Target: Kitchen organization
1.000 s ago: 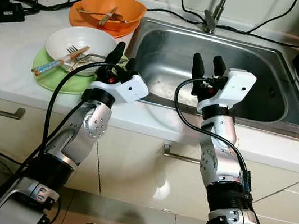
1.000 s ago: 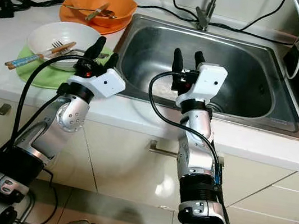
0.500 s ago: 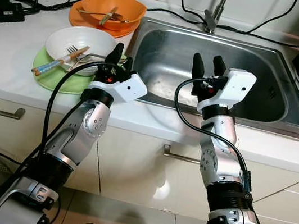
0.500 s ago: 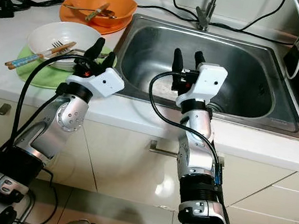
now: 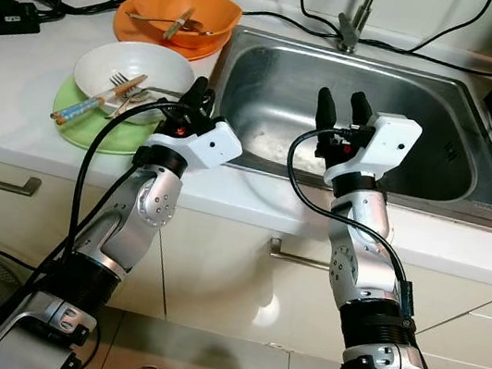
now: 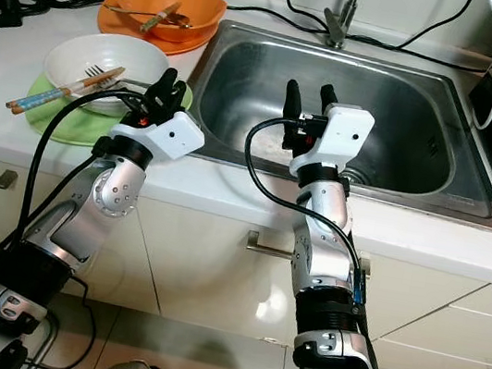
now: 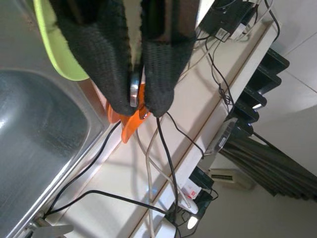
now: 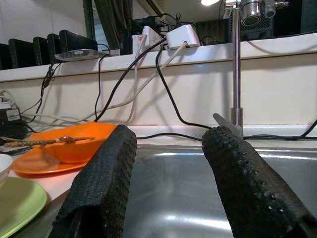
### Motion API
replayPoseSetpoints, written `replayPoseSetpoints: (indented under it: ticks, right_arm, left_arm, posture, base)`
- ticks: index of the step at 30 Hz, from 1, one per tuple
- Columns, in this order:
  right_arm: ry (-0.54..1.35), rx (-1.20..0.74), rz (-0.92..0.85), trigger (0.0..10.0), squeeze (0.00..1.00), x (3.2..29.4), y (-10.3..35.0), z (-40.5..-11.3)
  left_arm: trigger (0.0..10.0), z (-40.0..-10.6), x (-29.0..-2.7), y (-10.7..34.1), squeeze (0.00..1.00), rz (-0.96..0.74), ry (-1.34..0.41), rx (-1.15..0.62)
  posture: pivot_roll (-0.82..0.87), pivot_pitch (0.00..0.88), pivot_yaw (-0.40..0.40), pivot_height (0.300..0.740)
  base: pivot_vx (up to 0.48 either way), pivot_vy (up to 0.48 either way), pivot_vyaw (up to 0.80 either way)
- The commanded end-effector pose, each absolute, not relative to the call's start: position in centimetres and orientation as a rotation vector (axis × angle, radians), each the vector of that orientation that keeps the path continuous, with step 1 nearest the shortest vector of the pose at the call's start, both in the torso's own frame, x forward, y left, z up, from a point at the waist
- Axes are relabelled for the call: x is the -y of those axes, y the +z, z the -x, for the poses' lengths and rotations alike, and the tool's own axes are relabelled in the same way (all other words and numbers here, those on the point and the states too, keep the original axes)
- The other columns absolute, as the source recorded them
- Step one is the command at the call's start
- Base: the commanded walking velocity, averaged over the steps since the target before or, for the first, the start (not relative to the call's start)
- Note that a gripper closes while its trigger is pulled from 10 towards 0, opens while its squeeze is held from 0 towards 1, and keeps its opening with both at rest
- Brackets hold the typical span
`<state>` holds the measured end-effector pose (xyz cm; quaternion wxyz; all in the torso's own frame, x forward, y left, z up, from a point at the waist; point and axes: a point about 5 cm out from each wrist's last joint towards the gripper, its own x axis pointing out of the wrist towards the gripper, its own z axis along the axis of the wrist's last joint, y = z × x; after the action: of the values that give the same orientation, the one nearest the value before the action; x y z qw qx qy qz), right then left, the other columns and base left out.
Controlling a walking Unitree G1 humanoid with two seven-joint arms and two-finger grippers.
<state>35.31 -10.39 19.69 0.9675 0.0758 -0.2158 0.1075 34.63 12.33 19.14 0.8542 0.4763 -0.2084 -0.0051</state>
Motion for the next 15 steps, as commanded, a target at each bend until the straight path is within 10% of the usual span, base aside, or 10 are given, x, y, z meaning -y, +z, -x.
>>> replayPoseSetpoints:
  ticks: [1,14,15]
  right_arm:
    - [0.207,0.428,-0.166,10.0,0.00,10.6,19.6,-35.4]
    - [0.208,0.427,-0.165,10.0,0.00,10.6,19.6,-35.4]
    - [0.208,0.426,-0.165,10.0,0.00,10.6,19.6,-35.4]
  left_arm:
    - [0.0,-34.5,-11.9,19.5,0.00,-1.001,-0.026,0.451]
    - [0.0,-34.4,-11.8,20.6,0.00,-0.960,-0.009,0.494]
    - [2.1,-34.4,-11.7,20.7,0.00,-0.939,-0.010,0.499]
  posture:
    - [0.14,0.083,-0.044,0.740]
    - [0.14,0.085,-0.047,0.740]
    - [0.14,0.085,-0.047,0.740]
  base:
    - [0.000,0.000,0.00]
    - [0.000,0.000,0.00]
    - [0.000,0.000,0.00]
